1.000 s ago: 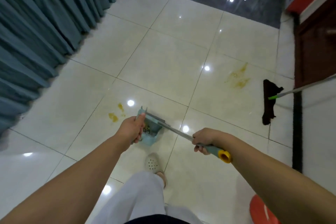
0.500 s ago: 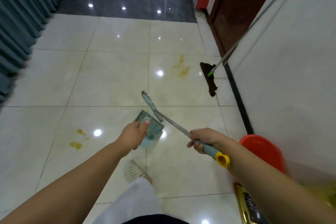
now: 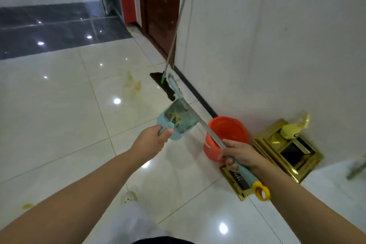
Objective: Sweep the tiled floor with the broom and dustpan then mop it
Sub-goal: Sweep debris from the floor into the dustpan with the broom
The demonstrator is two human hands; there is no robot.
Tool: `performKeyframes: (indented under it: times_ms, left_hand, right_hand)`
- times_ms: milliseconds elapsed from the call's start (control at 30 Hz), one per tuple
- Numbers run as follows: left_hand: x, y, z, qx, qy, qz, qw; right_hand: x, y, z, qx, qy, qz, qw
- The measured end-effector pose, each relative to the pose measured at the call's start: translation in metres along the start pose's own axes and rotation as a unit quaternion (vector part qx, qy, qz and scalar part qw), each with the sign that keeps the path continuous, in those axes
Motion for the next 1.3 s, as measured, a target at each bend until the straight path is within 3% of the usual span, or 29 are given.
performKeyframes:
  times_ms: [133, 300, 467, 600, 733, 933, 1033, 1167, 1300]
  left_hand:
    - [-0.043, 0.001, -0.025, 0.047, -0.114, -0.087, 0.989]
    - [-0.093, 0.001, -0.058, 0.109, -0.235, -0.191, 0.947]
    - [-0.116, -0.001, -0.101, 0.174, -0.400, -0.274, 0.857]
    - [-0.117, 0.004, -0.135, 0.242, -0.457, -0.325, 0.792]
    - [-0.104, 0.010, -0.159, 0.304, -0.487, -0.348, 0.741]
    - [-0.068, 0.022, -0.189, 0.384, -0.579, -0.380, 0.611]
    - [-0.042, 0.024, -0.197, 0.436, -0.601, -0.364, 0.562]
    - [-0.020, 0.022, -0.203, 0.466, -0.625, -0.326, 0.535]
    - [-0.025, 0.021, -0.207, 0.435, -0.649, -0.368, 0.504]
  right_hand:
    - [-0.009, 0.034, 0.034, -0.068, -0.063, 0.043, 0.995]
    - [-0.021, 0.073, 0.069, -0.114, -0.118, 0.056, 0.985]
    - [-0.039, 0.099, 0.086, -0.145, -0.130, 0.058, 0.979]
    - [-0.053, 0.107, 0.086, -0.169, -0.152, 0.051, 0.972]
    - [-0.068, 0.113, 0.081, -0.194, -0.155, 0.043, 0.968]
    - [-0.098, 0.114, 0.082, -0.222, -0.177, 0.011, 0.959]
    - [-0.109, 0.113, 0.084, -0.226, -0.179, 0.000, 0.958]
    - [-0.115, 0.112, 0.085, -0.220, -0.194, 0.002, 0.956]
    - [-0.113, 0.111, 0.087, -0.221, -0.202, 0.002, 0.954]
Point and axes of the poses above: each hand's wrist, its own y-axis away from the middle knuckle, its own z-axis out of the back of the hand, x = y × z, the point moved 10 cm from there along -y, towards the middle knuckle, and after that the axes turned 5 degrees about -z, right-handed, at the moved point
